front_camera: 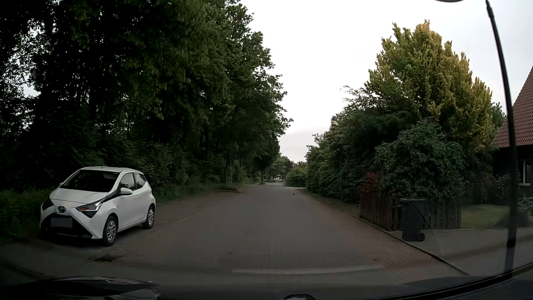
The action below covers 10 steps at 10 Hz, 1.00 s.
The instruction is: Follow the waypoints while adhering to traffic rules and regulations
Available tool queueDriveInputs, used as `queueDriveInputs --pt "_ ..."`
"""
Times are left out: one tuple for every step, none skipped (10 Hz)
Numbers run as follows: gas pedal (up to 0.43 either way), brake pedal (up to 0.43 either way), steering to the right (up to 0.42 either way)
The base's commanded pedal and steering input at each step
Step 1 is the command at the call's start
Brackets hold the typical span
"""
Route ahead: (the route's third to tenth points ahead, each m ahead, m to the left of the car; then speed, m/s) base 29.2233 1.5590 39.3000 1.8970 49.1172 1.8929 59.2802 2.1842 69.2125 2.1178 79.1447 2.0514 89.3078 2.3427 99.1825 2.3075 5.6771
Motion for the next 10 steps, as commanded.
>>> queueDriveInputs --pt "0.197 0.0 0.02" --pt "0.197 0.0 0.019" --pt "0.197 0.0 0.02" --pt "0.197 0.0 0.02" --pt "0.197 0.0 0.02" --pt "0.197 0.0 0.018" --pt "0.197 0.0 0.011" --pt "0.197 0.0 0.005" --pt "0.197 0.0 0.005" --pt "0.197 0.0 0.005"
